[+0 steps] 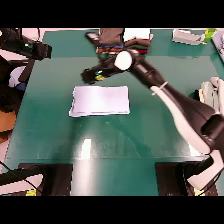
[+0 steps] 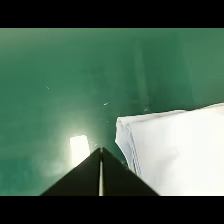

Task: Fold the shirts.

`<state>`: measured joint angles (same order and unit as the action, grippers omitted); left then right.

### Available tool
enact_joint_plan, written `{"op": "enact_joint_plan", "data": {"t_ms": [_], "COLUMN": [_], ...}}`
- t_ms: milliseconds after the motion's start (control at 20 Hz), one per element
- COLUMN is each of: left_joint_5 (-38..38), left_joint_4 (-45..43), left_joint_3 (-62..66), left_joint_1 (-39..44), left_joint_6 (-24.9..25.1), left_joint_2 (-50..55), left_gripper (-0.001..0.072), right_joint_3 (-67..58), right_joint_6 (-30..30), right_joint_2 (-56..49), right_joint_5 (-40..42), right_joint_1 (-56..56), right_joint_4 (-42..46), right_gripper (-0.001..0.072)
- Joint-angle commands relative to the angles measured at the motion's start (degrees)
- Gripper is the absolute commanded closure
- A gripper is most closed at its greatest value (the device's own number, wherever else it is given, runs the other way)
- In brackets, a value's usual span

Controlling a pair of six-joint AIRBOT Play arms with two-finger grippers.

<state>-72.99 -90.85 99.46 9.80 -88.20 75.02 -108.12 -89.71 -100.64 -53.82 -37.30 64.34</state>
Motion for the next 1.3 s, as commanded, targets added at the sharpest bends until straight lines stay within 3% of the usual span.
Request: {"op": "enact_joint_plan", "data": {"t_ms": [0,300,350,400,450,650,1250], "left_joint_5": [-0.44,4.5,4.81,4.83,4.81,4.44,1.86], "left_joint_4": [-0.04,-0.07,-0.04,-0.07,0.83,1.05,1.05], "left_joint_3": [-0.02,-0.15,-0.15,-0.15,-0.15,-0.15,-0.15], "left_joint_1": [1.07,7.39,8.02,8.5,8.48,8.48,8.48], "left_joint_6": [0.2,0.26,0.35,0.83,1.44,1.68,1.73], "left_joint_2": [-0.46,-0.35,-0.35,-0.35,-0.35,-0.35,-0.35], "left_gripper": [0.0681,0.068,0.0681,0.068,0.068,0.0681,0.068], "right_joint_3": [10.54,22.36,23.34,24.17,24.96,26.67,26.51], "right_joint_6": [-5.05,-11.5,-11.78,-11.89,-12.02,-23.1,-24.3], "right_joint_2": [6.84,11.43,11.41,11.41,11.41,11.04,0.15], "right_joint_5": [-6.03,-13.05,-13.22,-13.27,-13.11,-10.73,-3.13], "right_joint_1": [6.82,18.62,19.26,19.34,19.3,19.02,12.96], "right_joint_4": [8.5,9.07,8.66,8.68,8.66,8.63,1.2], "right_gripper": [0.0446,0.0431,0.0289,0.0232,0.022,0.022,0.022]}}
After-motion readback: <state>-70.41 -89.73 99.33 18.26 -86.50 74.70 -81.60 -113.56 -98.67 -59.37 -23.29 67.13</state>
